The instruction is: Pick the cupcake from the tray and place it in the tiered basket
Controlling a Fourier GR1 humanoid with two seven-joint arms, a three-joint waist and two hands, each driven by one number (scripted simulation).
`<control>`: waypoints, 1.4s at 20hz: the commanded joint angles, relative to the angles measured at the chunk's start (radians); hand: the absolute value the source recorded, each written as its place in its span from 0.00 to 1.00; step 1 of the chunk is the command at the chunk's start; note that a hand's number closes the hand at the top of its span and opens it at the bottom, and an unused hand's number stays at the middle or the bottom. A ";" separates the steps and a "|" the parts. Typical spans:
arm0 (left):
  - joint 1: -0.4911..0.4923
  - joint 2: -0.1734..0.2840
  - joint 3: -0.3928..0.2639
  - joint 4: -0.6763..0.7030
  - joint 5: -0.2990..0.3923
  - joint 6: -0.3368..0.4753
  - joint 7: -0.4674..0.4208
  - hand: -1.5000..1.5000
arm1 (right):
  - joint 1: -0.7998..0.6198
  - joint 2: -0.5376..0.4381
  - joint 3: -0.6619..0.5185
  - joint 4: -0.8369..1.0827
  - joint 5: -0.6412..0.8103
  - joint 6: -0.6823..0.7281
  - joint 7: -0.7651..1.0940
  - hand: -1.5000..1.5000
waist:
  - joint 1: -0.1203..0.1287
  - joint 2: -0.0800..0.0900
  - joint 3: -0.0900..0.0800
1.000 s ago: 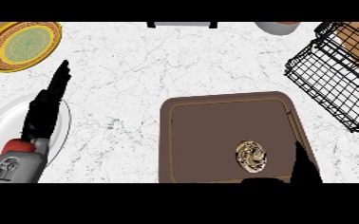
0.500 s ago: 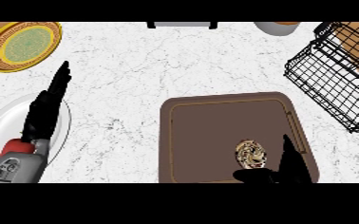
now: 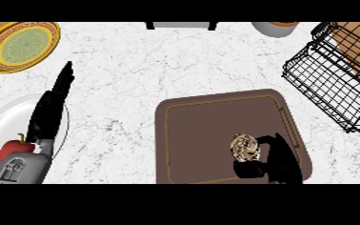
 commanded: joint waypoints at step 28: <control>-0.089 -0.021 0.005 0.039 -0.011 -0.055 0.017 0.50 | -1.227 -0.103 -0.399 0.820 0.642 -0.254 0.079 1.00 | 0.068 0.028 0.015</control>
